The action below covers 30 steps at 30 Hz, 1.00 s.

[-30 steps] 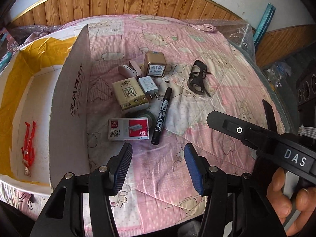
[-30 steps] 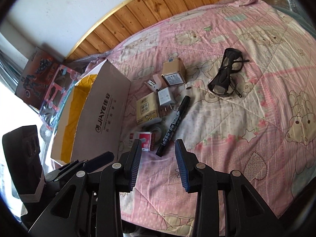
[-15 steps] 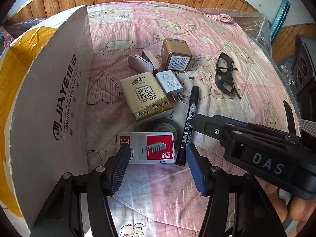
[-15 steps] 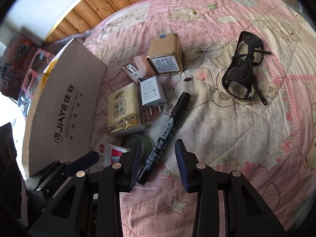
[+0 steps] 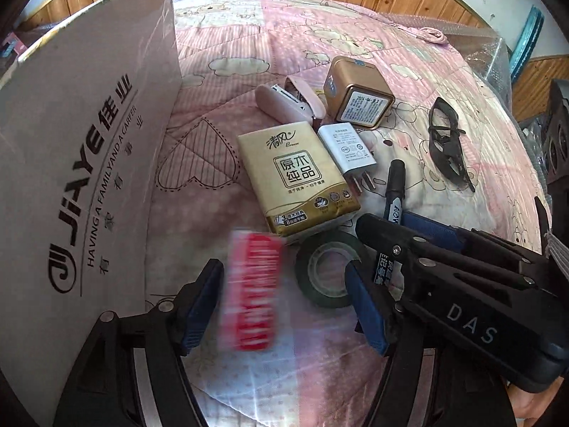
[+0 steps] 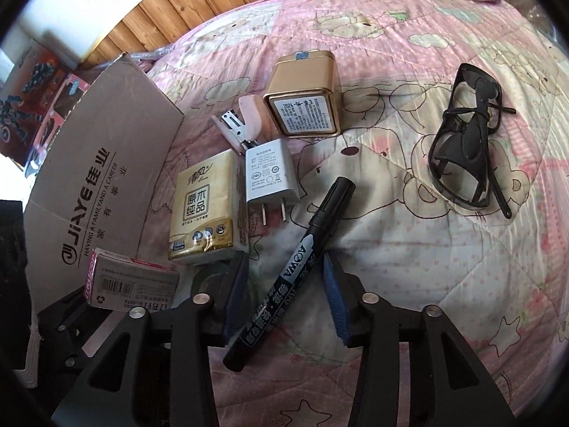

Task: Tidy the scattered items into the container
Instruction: 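Grasp the red staples box with the left tool while the right tool grasps the black marker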

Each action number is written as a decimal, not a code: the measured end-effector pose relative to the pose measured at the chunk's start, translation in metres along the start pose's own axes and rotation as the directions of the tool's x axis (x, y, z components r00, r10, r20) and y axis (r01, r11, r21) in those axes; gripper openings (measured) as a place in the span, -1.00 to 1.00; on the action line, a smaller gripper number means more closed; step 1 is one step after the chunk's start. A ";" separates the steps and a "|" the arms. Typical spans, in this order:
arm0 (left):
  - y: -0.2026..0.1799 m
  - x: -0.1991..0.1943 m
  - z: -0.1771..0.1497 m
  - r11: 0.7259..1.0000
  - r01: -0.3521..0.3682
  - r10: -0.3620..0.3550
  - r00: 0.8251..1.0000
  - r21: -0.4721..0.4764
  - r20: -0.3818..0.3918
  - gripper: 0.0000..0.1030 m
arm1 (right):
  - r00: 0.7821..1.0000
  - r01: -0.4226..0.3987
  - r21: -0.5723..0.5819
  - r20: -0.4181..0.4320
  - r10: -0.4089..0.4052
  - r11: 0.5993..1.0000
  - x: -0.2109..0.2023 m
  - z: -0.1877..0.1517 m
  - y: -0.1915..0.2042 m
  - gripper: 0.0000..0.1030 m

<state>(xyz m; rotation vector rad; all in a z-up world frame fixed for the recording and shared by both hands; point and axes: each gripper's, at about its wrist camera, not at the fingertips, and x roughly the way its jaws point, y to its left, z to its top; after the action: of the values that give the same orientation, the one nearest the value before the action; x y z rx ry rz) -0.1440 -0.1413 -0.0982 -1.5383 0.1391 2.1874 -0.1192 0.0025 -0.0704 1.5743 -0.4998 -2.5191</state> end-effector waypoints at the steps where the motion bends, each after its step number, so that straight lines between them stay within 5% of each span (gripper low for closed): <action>1: 0.001 0.000 0.000 1.000 0.004 -0.004 1.000 -0.005 0.001 0.35 | 1.000 0.006 -0.007 0.002 -0.006 1.000 0.000 0.000 0.001 -0.01; 3: 0.002 -0.002 -0.001 1.000 -0.005 0.005 1.000 0.001 0.007 0.21 | 1.000 0.029 -0.020 -0.001 -0.029 0.999 0.000 0.000 0.003 -0.25; 5: 0.003 -0.004 -0.002 1.000 -0.009 0.009 1.000 -0.002 0.014 -0.20 | 0.999 0.050 -0.006 -0.006 -0.051 0.999 -0.002 0.000 -0.002 -0.62; 7: 0.003 -0.008 -0.002 1.000 0.006 -0.006 1.000 -0.012 0.023 -0.46 | 1.000 0.024 0.046 -0.007 -0.023 0.999 -0.005 0.000 -0.011 -0.65; 24: 0.000 -0.032 -0.007 0.996 0.077 -0.076 0.996 -0.044 0.038 -0.47 | 1.000 0.006 0.116 0.013 -0.008 0.993 -0.024 -0.005 -0.028 -0.65; 28: -0.001 -0.030 -0.007 0.995 0.084 -0.083 0.996 -0.054 0.014 -0.31 | 1.000 0.016 0.135 0.008 -0.017 0.991 -0.024 -0.007 -0.031 -0.62; 30: -0.004 -0.031 -0.009 0.998 0.062 -0.061 0.998 -0.032 0.036 -0.53 | 1.000 0.024 0.137 0.004 -0.024 0.990 -0.024 -0.008 -0.031 -0.61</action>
<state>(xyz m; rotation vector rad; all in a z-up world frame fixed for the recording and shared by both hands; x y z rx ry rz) -0.1259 -0.1509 -0.0726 -1.5016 0.0437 2.1771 -0.0990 0.0368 -0.0646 1.6281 -0.6722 -2.5578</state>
